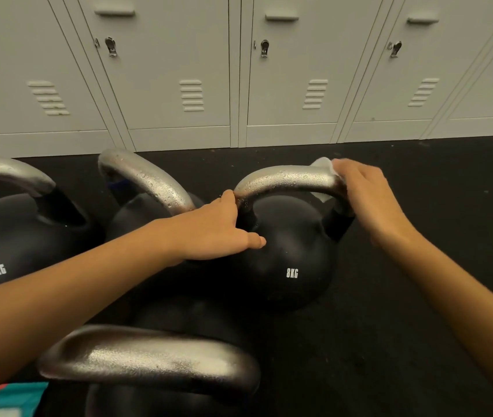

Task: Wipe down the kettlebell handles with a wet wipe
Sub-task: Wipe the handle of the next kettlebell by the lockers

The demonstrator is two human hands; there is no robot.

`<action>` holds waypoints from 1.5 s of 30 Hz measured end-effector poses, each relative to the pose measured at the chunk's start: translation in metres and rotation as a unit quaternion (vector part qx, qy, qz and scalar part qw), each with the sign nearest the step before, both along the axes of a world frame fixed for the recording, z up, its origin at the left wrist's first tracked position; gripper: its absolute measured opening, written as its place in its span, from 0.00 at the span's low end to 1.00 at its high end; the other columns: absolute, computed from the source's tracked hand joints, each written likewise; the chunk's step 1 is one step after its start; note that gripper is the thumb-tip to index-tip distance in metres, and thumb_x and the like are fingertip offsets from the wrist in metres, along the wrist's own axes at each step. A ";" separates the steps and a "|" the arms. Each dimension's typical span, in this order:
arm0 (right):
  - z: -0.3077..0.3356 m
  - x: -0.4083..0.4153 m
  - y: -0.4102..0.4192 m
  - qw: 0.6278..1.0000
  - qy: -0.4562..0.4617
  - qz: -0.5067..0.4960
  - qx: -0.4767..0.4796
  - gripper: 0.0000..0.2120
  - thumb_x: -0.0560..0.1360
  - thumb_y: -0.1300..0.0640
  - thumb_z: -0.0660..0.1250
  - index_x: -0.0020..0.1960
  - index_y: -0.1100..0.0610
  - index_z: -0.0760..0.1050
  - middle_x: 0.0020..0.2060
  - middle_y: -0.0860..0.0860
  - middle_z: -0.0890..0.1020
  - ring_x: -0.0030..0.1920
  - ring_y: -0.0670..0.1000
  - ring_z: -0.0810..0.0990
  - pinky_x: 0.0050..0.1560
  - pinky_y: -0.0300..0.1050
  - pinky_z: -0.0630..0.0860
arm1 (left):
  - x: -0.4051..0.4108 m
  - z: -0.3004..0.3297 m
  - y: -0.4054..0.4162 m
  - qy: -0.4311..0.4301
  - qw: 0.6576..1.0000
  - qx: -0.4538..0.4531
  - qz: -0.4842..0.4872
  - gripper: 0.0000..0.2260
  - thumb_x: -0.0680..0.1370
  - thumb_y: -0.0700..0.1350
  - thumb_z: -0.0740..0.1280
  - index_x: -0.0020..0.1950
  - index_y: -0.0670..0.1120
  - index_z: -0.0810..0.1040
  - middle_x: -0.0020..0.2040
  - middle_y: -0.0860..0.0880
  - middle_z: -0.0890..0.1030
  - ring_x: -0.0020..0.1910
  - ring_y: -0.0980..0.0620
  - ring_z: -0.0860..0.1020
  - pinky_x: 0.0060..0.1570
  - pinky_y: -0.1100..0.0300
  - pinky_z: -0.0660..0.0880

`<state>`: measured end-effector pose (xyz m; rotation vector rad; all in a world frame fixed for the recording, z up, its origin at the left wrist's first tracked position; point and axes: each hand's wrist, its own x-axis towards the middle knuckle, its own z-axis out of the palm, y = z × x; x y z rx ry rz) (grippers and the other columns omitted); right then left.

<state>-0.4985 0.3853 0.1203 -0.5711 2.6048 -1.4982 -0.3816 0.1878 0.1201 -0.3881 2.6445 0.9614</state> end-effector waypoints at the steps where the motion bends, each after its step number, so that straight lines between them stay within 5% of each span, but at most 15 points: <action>1: 0.005 0.001 -0.004 0.999 0.032 0.017 0.036 0.17 0.81 0.51 0.56 0.41 0.61 0.73 0.33 0.50 0.73 0.35 0.47 0.67 0.38 0.47 0.63 | 0.000 0.000 0.000 0.001 1.000 0.003 0.000 0.32 0.73 0.60 0.70 0.70 0.47 0.62 0.68 0.49 0.71 0.67 0.49 0.71 0.67 0.48 0.69; 6: 0.025 0.007 -0.026 0.971 0.121 0.073 0.192 0.19 0.81 0.50 0.55 0.33 0.56 0.63 0.30 0.51 0.70 0.34 0.53 0.66 0.37 0.48 0.63 | 0.000 -0.001 -0.002 -0.002 1.000 0.015 0.004 0.33 0.72 0.60 0.70 0.70 0.48 0.62 0.67 0.50 0.72 0.65 0.50 0.72 0.66 0.48 0.69; 12: 0.043 -0.011 -0.030 0.960 -0.010 0.113 0.255 0.19 0.80 0.48 0.53 0.42 0.61 0.73 0.41 0.58 0.77 0.38 0.53 0.70 0.40 0.49 0.64 | 0.001 0.001 0.000 0.003 1.000 0.016 0.002 0.32 0.74 0.58 0.70 0.71 0.47 0.61 0.68 0.50 0.71 0.66 0.50 0.71 0.67 0.50 0.69; 17: 0.040 -0.029 -0.020 0.954 -0.154 0.114 0.231 0.17 0.81 0.48 0.54 0.46 0.56 0.77 0.39 0.58 0.81 0.37 0.52 0.75 0.42 0.47 0.70 | 0.005 0.000 -0.002 0.007 0.999 0.038 -0.001 0.33 0.74 0.58 0.70 0.72 0.48 0.60 0.70 0.50 0.70 0.68 0.51 0.70 0.68 0.49 0.68; 23: 0.055 -0.031 -0.051 0.923 -0.175 0.193 0.282 0.17 0.82 0.48 0.54 0.45 0.55 0.76 0.33 0.52 0.82 0.32 0.50 0.79 0.38 0.43 0.74 | 0.001 -0.001 0.000 -0.006 0.999 0.043 0.015 0.34 0.72 0.60 0.71 0.70 0.48 0.61 0.65 0.51 0.73 0.62 0.52 0.74 0.64 0.49 0.71; 29: 0.059 -0.037 -0.052 0.913 -0.173 0.223 0.296 0.13 0.79 0.51 0.57 0.46 0.57 0.75 0.35 0.53 0.80 0.34 0.51 0.75 0.38 0.43 0.72 | 0.000 0.001 0.000 -0.022 0.992 0.111 0.057 0.41 0.63 0.63 0.70 0.71 0.51 0.61 0.66 0.52 0.74 0.64 0.52 0.73 0.67 0.49 0.70; 38: 0.075 -0.033 -0.059 0.889 -0.108 0.257 0.363 0.16 0.80 0.49 0.57 0.41 0.56 0.77 0.36 0.52 0.79 0.37 0.51 0.73 0.45 0.46 0.71 | 0.002 0.002 -0.004 -0.021 0.978 0.185 0.092 0.39 0.65 0.58 0.73 0.72 0.53 0.63 0.66 0.54 0.74 0.65 0.52 0.73 0.68 0.51 0.68; 45: 0.069 -0.019 -0.089 0.872 -0.004 0.285 0.397 0.17 0.81 0.50 0.56 0.35 0.55 0.69 0.31 0.52 0.71 0.33 0.50 0.66 0.39 0.46 0.65 | 0.002 0.007 -0.004 -0.040 0.980 0.176 0.082 0.37 0.66 0.54 0.77 0.70 0.49 0.64 0.64 0.51 0.75 0.63 0.51 0.74 0.67 0.50 0.70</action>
